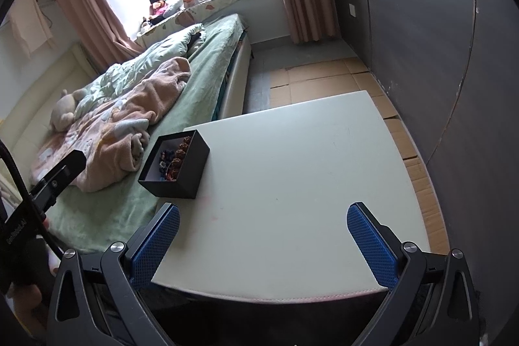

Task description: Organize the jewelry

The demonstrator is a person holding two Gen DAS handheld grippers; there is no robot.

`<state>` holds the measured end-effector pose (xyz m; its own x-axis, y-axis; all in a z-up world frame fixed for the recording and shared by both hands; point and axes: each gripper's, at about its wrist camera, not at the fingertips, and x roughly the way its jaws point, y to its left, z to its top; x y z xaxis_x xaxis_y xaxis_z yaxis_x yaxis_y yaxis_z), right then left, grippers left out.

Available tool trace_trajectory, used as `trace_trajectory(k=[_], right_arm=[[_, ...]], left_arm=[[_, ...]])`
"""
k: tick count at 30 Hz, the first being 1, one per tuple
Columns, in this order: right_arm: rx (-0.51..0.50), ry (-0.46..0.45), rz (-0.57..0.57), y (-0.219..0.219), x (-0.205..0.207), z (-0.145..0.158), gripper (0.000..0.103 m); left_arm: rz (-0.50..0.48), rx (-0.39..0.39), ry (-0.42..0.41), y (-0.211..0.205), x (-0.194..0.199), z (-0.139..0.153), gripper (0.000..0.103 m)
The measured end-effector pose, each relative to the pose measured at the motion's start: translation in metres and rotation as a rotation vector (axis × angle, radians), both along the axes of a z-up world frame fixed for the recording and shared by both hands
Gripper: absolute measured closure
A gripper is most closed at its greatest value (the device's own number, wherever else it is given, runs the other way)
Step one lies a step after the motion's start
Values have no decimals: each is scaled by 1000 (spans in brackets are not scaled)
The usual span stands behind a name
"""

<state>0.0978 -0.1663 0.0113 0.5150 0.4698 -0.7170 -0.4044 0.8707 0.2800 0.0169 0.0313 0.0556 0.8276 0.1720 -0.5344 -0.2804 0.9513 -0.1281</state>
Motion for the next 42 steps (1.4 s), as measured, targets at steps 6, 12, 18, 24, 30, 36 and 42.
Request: trace_trajectory(k=[6, 12, 18, 24, 30, 36, 42], right_arm=[[-5, -2, 2, 0, -1, 1, 0], [-2, -1, -2, 0, 0, 1, 0], [-3, -3, -3, 0, 0, 1, 0], [-7, 2, -6, 0, 2, -1, 0], [-7, 2, -8, 1, 3, -2, 0], [-10, 2, -8, 2, 3, -2, 0], [-11, 2, -9, 1, 4, -3, 0]], left_arm=[[-3, -1, 3, 1, 0, 1, 0], [-5, -2, 8, 0, 0, 1, 0], [-7, 0, 13, -1, 1, -1, 0], [-8, -1, 15, 0, 2, -1, 0], [-7, -4, 11, 4, 3, -2, 0], [-11, -4, 16, 6, 4, -3, 0], [-12, -5, 17, 6, 6, -4, 0]])
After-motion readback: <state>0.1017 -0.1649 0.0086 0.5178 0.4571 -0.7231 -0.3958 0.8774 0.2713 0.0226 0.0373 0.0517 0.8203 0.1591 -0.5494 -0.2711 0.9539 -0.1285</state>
